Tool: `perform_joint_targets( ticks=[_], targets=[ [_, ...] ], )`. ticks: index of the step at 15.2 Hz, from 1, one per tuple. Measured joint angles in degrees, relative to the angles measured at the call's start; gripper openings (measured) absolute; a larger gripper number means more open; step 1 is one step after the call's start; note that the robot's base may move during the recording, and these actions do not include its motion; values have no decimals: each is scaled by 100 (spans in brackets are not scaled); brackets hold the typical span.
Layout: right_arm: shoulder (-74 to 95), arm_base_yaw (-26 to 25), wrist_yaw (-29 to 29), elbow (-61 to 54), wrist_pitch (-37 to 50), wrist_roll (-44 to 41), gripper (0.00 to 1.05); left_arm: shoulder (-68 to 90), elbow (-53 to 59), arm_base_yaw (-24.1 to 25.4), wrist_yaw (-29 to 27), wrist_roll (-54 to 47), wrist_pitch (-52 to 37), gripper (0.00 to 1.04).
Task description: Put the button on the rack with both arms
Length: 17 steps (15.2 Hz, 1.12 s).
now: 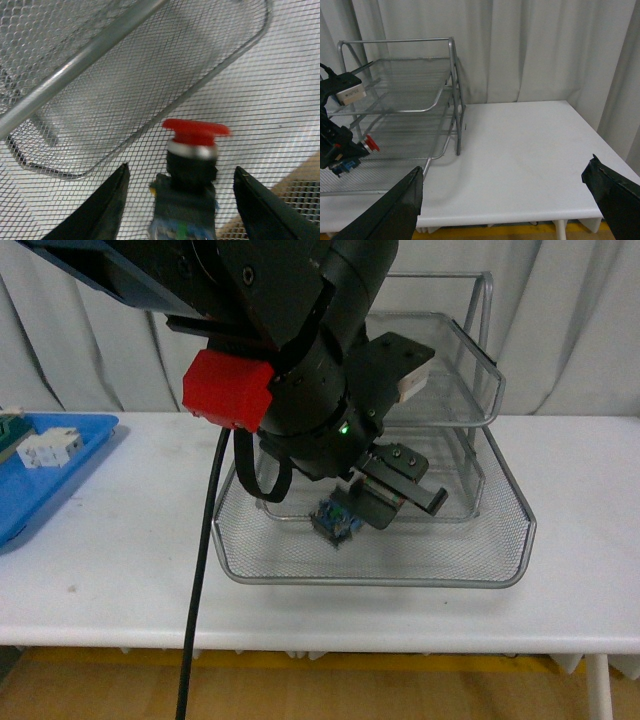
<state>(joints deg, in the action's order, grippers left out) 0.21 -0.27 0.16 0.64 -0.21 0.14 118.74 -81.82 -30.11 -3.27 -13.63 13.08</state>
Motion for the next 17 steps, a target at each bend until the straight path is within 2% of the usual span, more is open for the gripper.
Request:
perform_joint_targets(
  ticks=[3, 5, 6, 7, 8, 9, 10, 11, 14, 17],
  targets=[
    [0, 0, 0, 0, 0, 0, 98, -345, 326, 127, 107, 109, -527, 98],
    [0, 0, 0, 0, -2, 0, 98, -1268, 1045, 249, 468, 352, -1008, 98],
    [0, 0, 0, 0, 0, 0, 98, -1829, 1523, 328, 234, 638, -1558, 97],
    [0, 0, -15, 0, -4, -2, 98, -2144, 2251, 385, -815, 922, -3394, 86],
    [-2, 0, -13, 0, 4, 0, 98, -2461, 3213, 579, -1626, 1097, -4870, 74],
    [0, 0, -13, 0, -9, 0, 98, -2671, 4013, 809, -1788, 1200, -5740, 63],
    [0, 0, -13, 0, -4, 0, 98, -2957, 4728, 1088, -1722, 1257, -6424, 50],
    [0, 0, -13, 0, -4, 0, 98, -3405, 5230, 1263, -1534, 1320, -6800, 37],
    [0, 0, -13, 0, -4, 0, 98, -4334, 6280, 1663, -994, 1335, -6876, 1],
    [0, 0, -13, 0, -4, -2, 98, -5222, 6975, 2070, -649, 1344, -6734, 2]
  ],
)
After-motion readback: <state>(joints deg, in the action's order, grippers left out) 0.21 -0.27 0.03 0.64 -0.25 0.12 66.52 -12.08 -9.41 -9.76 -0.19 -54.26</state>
